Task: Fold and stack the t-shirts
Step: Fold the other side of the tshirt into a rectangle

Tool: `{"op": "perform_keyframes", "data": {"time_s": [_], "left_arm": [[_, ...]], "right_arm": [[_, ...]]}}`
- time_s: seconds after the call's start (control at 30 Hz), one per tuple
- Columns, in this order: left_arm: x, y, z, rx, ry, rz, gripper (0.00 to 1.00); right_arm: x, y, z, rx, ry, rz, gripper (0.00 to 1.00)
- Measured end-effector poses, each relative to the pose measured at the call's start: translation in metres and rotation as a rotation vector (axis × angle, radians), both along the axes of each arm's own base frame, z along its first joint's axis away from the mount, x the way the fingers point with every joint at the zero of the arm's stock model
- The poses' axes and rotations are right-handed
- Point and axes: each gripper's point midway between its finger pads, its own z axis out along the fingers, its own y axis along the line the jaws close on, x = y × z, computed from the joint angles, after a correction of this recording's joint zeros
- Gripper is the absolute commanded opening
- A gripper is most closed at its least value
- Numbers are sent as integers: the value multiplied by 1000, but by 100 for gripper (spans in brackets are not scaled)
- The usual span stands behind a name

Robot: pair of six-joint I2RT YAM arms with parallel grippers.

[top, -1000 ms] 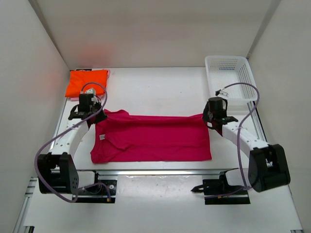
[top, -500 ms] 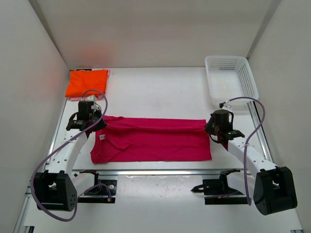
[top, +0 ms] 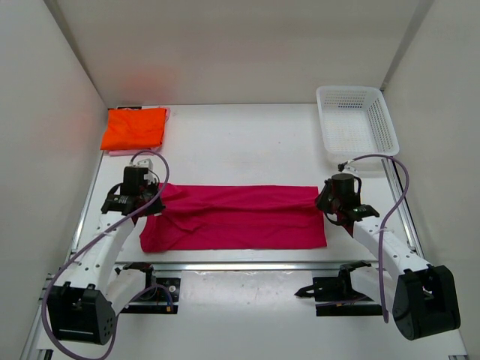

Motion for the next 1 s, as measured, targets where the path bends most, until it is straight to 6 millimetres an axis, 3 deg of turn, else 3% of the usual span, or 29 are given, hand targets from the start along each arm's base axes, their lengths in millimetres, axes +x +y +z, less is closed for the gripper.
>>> {"op": "perform_keyframes", "data": {"time_s": [0.9, 1.0], "left_arm": [[-21, 1, 7, 29, 16, -22, 0], [-21, 0, 11, 27, -2, -27, 10]], "right_arm": [[-27, -2, -8, -1, 81, 49, 0], [-32, -1, -10, 5, 102, 60, 0]]}}
